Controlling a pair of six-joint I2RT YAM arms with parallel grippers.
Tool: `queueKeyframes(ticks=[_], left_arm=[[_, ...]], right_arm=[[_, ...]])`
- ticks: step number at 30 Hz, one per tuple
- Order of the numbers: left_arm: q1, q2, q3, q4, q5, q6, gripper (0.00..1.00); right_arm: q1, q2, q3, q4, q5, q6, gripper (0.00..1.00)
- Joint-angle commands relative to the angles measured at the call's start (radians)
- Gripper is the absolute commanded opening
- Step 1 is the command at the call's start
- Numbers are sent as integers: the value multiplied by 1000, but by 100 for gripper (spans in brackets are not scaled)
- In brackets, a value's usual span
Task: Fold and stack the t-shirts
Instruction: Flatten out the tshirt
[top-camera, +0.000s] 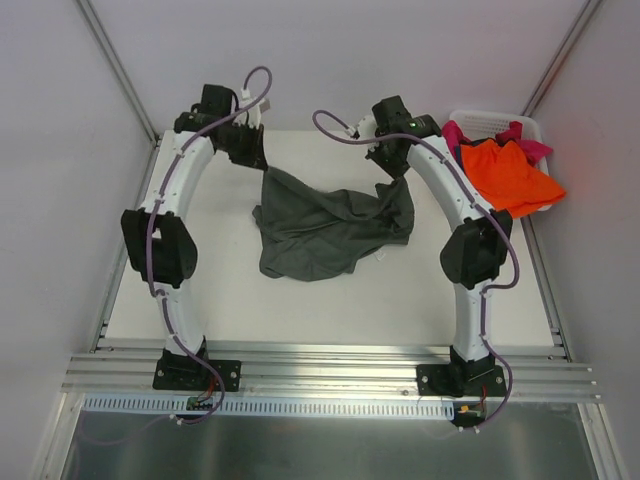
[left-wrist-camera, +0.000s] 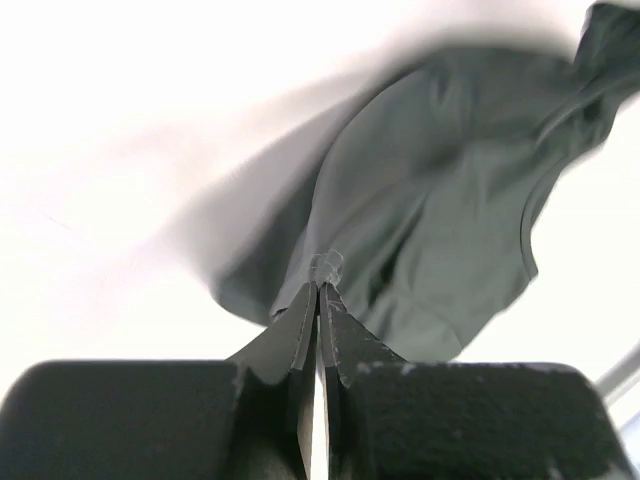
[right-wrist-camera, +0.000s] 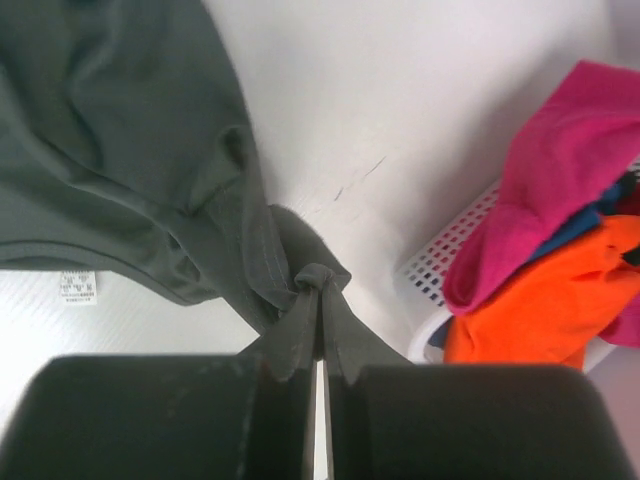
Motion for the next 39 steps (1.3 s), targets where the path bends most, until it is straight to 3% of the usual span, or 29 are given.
queueKeyframes(ticks=[1,6,12,16,19,22,25,27,33,34,35,39], left_arm=[[-6,-139,181,-48,-79,69,0],[-8,-221,252,-72,-123,96,0],[-8,-345,186,-75,-195,135,0],[-8,-441,88,-94,-183,139,0],[-8,-492,-10,-103,-169,136,0],[-8,-517,-66,-108,-169,125,0],[-8,-518,-72,-111,-182,125,0],[-5,-508,-64,-114,-201,130,0],[3,-482,-63,-118,-186,135,0],[4,-477,-63,-118,-191,133,0],[7,-471,-57,-118,-195,135,0],[32,-416,-24,-126,-194,133,0]], right_arm=[[-6,-127,85,38,32,35,0],[-9,-214,96,99,84,68,1],[-20,-306,47,81,124,85,1],[-18,-445,-215,50,40,125,1],[-17,-475,-295,11,-32,139,1],[-18,-454,-306,3,-81,150,1],[6,-392,-195,-18,-103,156,1],[54,-306,-91,-39,-123,153,1],[219,-116,-62,-51,-270,228,1],[239,-92,-53,-80,-349,234,2],[273,-64,-39,-104,-405,239,6],[296,-70,-70,-157,-568,272,67]])
